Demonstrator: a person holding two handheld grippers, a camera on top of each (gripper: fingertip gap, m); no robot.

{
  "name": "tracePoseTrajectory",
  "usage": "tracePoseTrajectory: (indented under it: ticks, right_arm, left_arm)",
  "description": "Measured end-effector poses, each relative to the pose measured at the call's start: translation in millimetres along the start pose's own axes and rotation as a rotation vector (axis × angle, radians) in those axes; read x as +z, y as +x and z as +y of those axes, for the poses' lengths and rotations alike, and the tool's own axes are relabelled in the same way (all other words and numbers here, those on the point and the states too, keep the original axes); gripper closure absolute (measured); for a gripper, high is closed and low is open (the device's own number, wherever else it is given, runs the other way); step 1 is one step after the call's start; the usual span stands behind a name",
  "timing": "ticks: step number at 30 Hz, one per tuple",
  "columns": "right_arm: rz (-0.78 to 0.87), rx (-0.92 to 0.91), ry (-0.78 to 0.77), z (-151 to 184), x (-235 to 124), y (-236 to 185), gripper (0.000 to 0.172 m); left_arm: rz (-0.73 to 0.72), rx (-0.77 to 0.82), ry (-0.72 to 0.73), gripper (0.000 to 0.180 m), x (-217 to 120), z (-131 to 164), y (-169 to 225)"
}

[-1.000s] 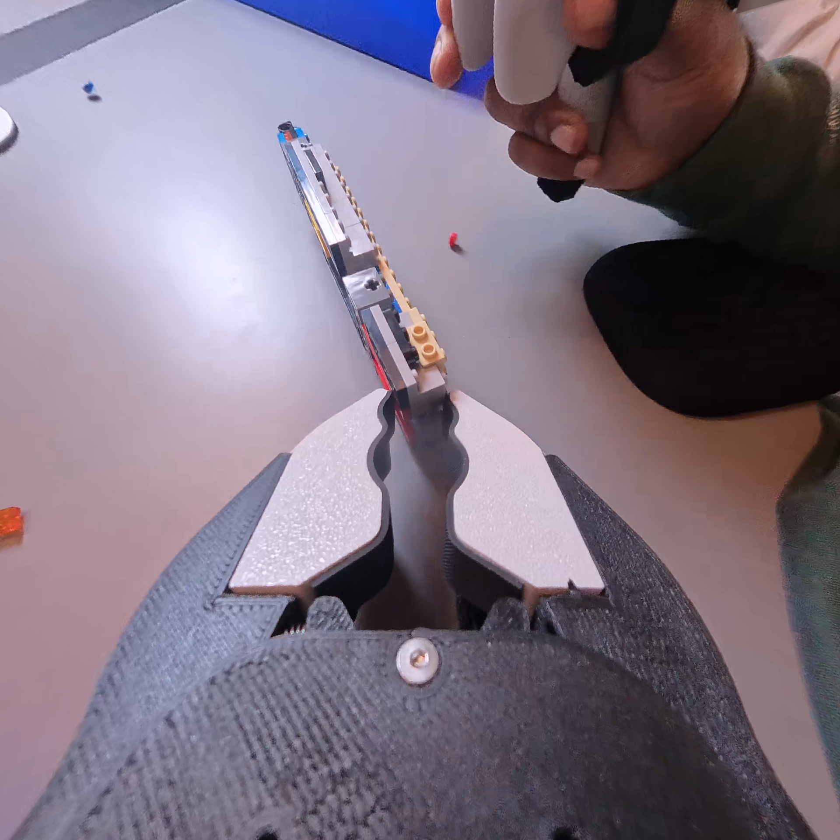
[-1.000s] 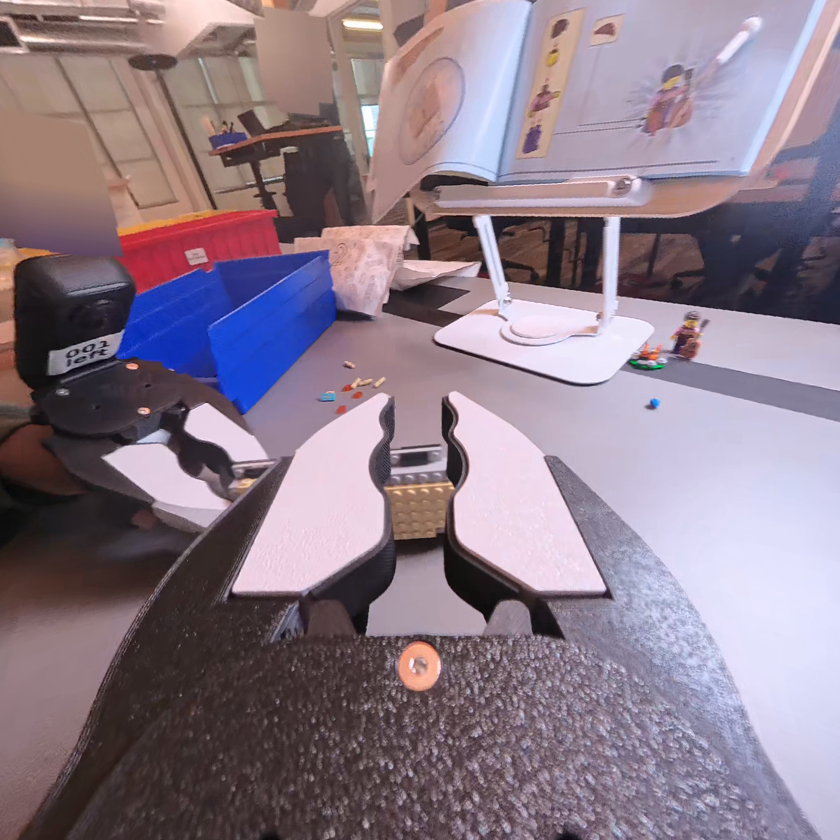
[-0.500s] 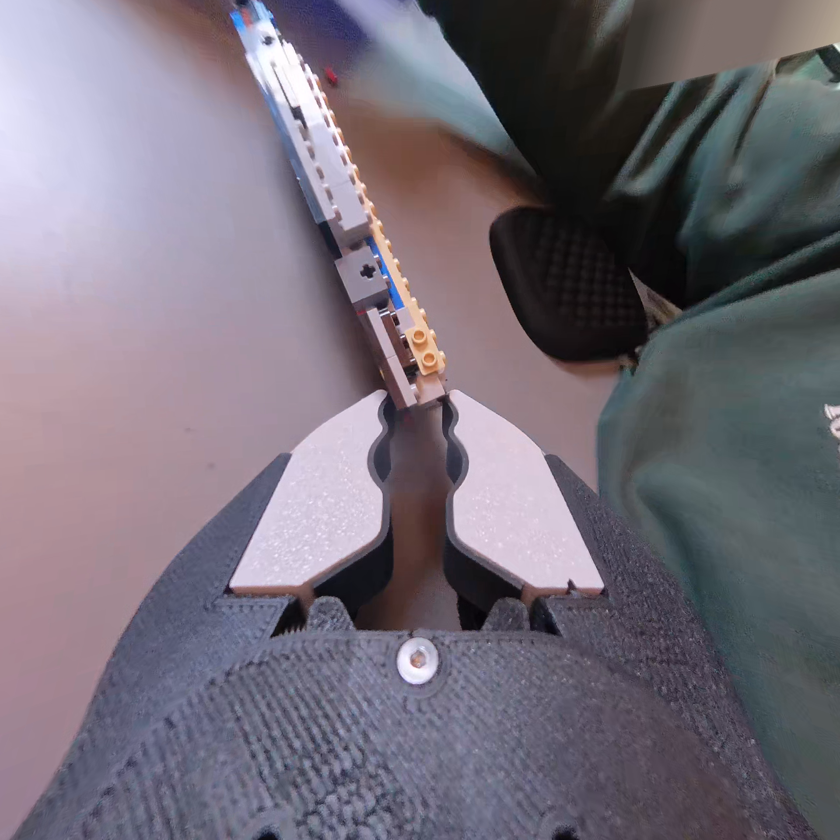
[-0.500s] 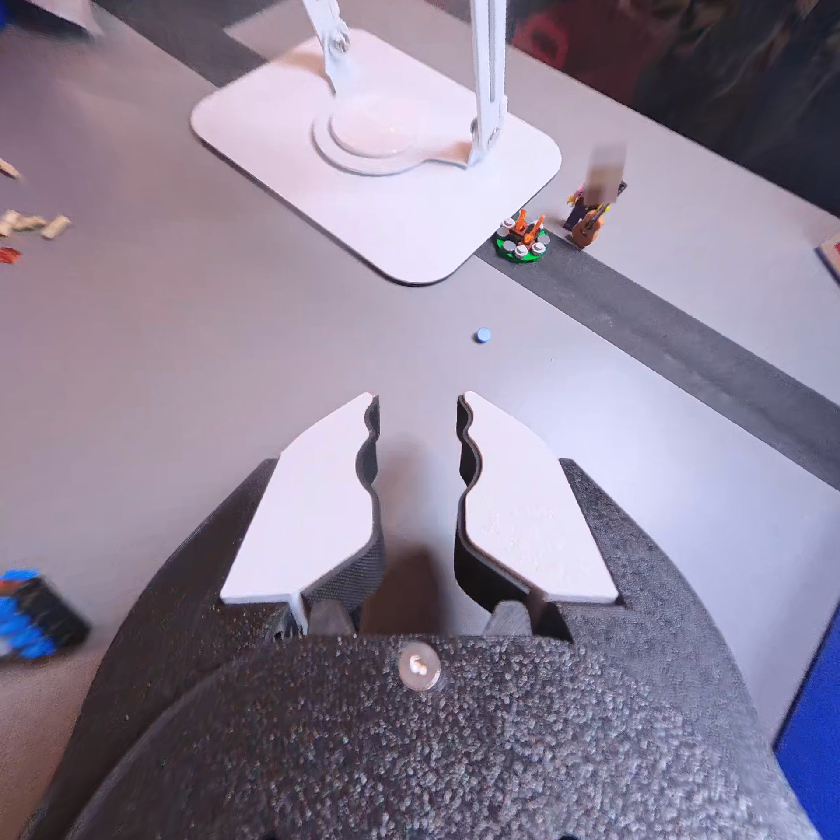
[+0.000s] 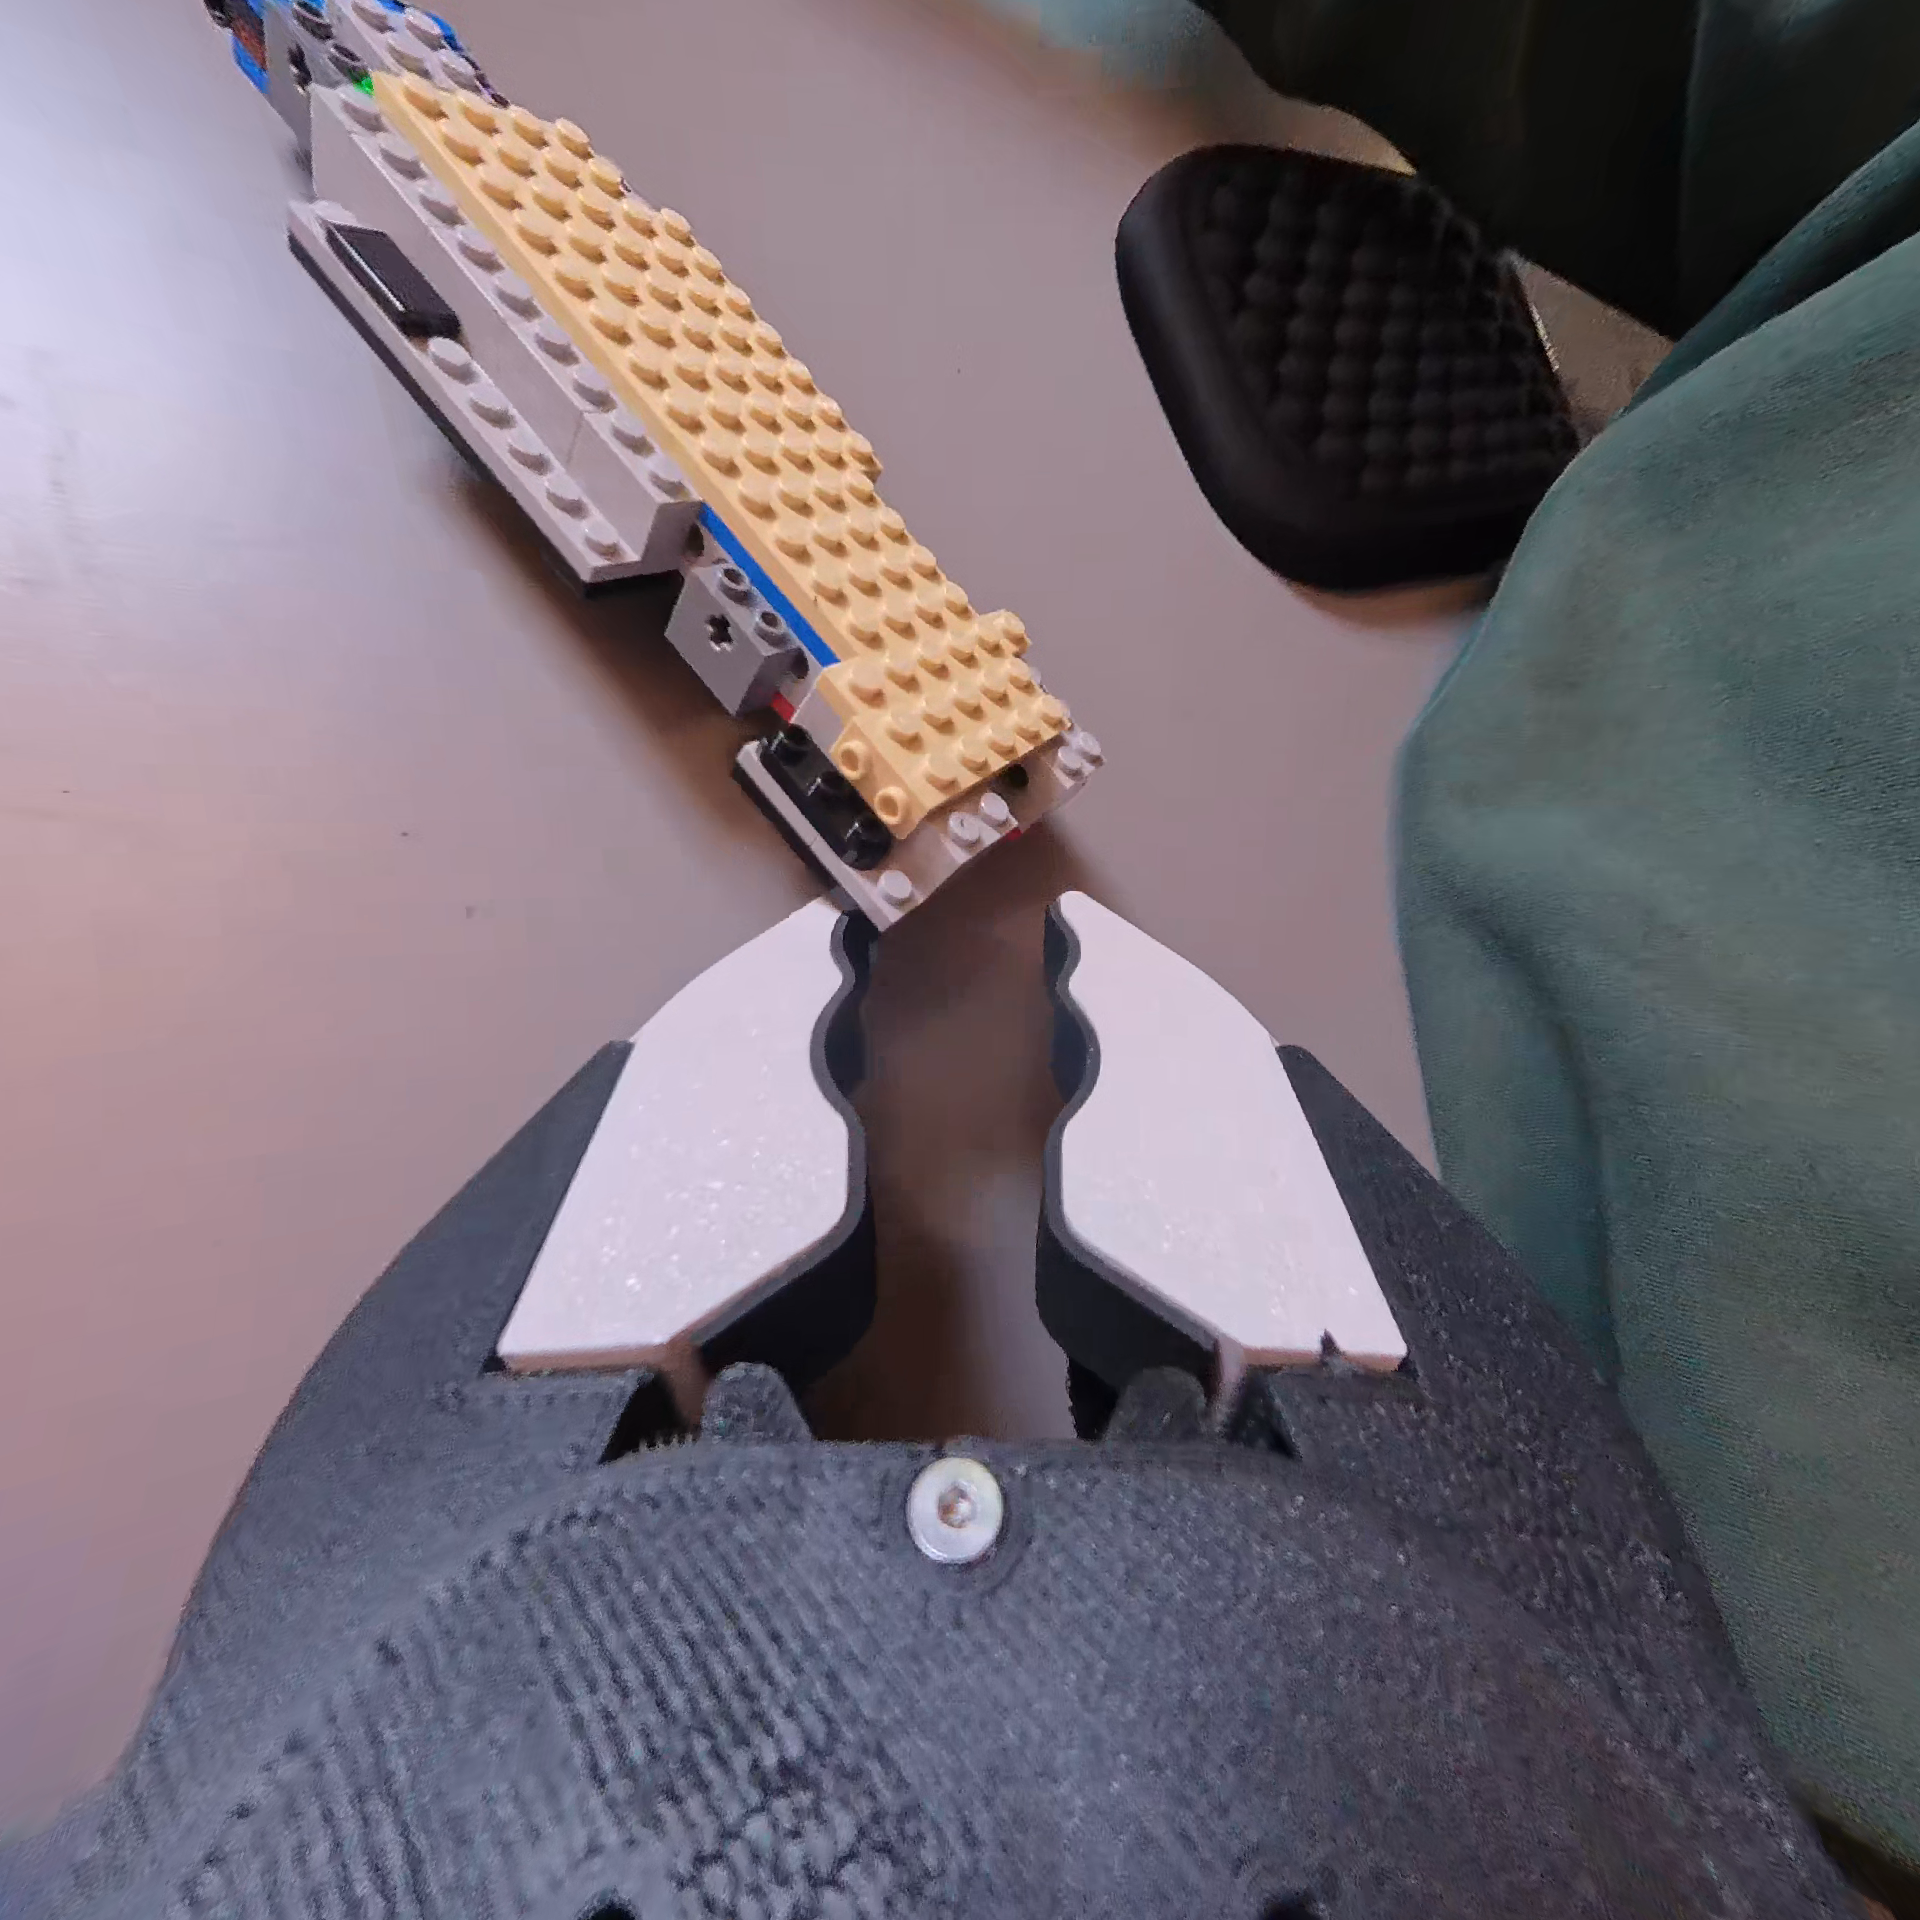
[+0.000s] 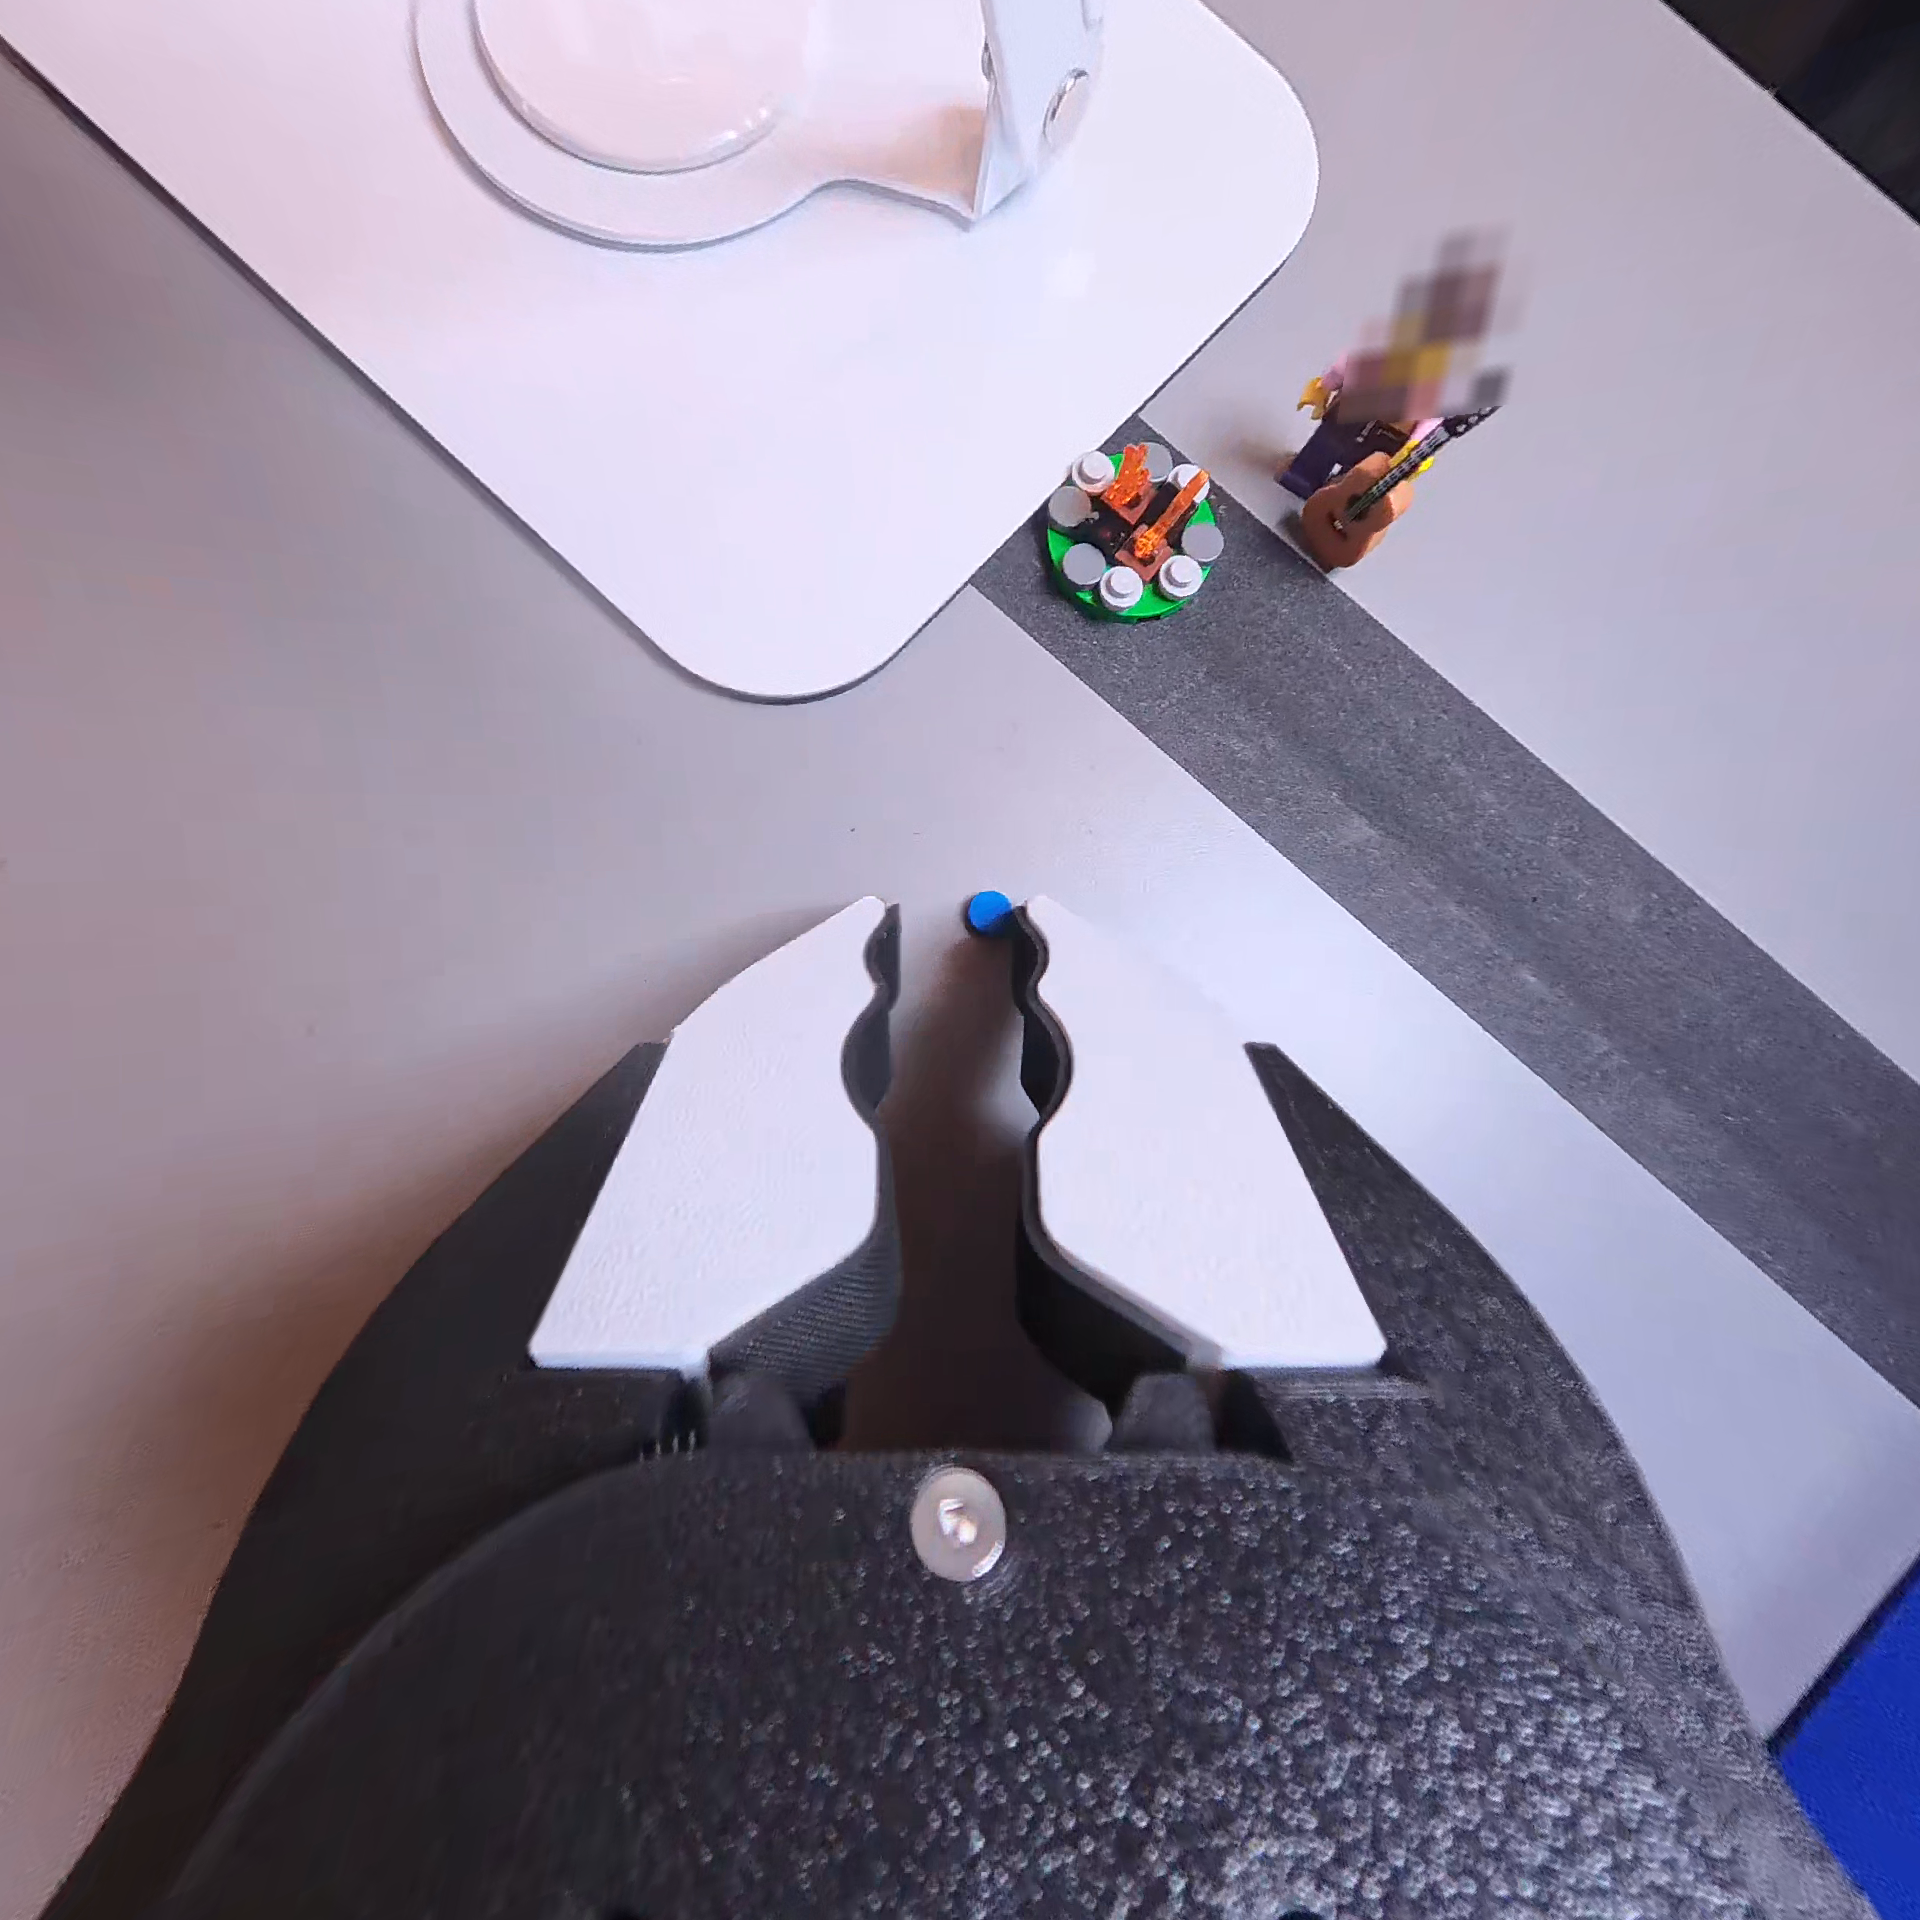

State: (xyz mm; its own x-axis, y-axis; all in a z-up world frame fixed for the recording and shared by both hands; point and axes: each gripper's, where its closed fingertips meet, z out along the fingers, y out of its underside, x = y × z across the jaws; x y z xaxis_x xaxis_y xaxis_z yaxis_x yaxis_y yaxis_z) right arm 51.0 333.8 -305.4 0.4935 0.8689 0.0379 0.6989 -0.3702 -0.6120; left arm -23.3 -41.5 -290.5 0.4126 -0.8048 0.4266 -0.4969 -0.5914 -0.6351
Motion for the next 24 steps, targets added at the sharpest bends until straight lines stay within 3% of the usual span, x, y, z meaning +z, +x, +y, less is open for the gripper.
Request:
tracePoseTrajectory:
  ticks: [2, 7, 12, 14, 16, 21, 24]
  right_arm:
    - [0.001, 0.001, -0.012, 0.6, 0.0, 0.2, 0.165]
    - [-0.028, -0.041, 0.01, 2.4, -3.9, -11.6, 0.172]
    - [-0.04, -0.065, 0.08, 0.6, -12.3, -28.5, 0.17]
    - [-0.042, -0.059, 0.071, -1.7, -9.7, -27.0, 0.15]
    - [-0.041, -0.049, 0.061, -6.0, -4.3, -22.5, 0.145]
    - [-0.07, -0.06, -0.006, -13.1, 9.4, -17.2, 0.148]
    - [-0.11, -0.1, -0.032, -13.6, 10.3, -24.9, 0.164]
  left_arm:
    - [-0.023, 0.02, -0.023, 0.145, -1.0, 3.3, -0.3]
    - [-0.09, 0.066, -0.061, 0.137, -7.9, 9.1, -3.7]
    - [-0.129, 0.071, -0.011, 0.138, -20.6, 1.2, -9.6]
    - [-0.142, 0.062, 0.014, 0.139, -20.4, -3.0, -13.6]
    - [-0.155, 0.066, 0.013, 0.139, -17.9, -3.0, -16.2]
    - [-0.204, 0.086, 0.042, 0.14, -24.3, -7.2, -22.2]
    - [-0.263, 0.092, 0.074, 0.142, -33.3, -11.3, -32.1]
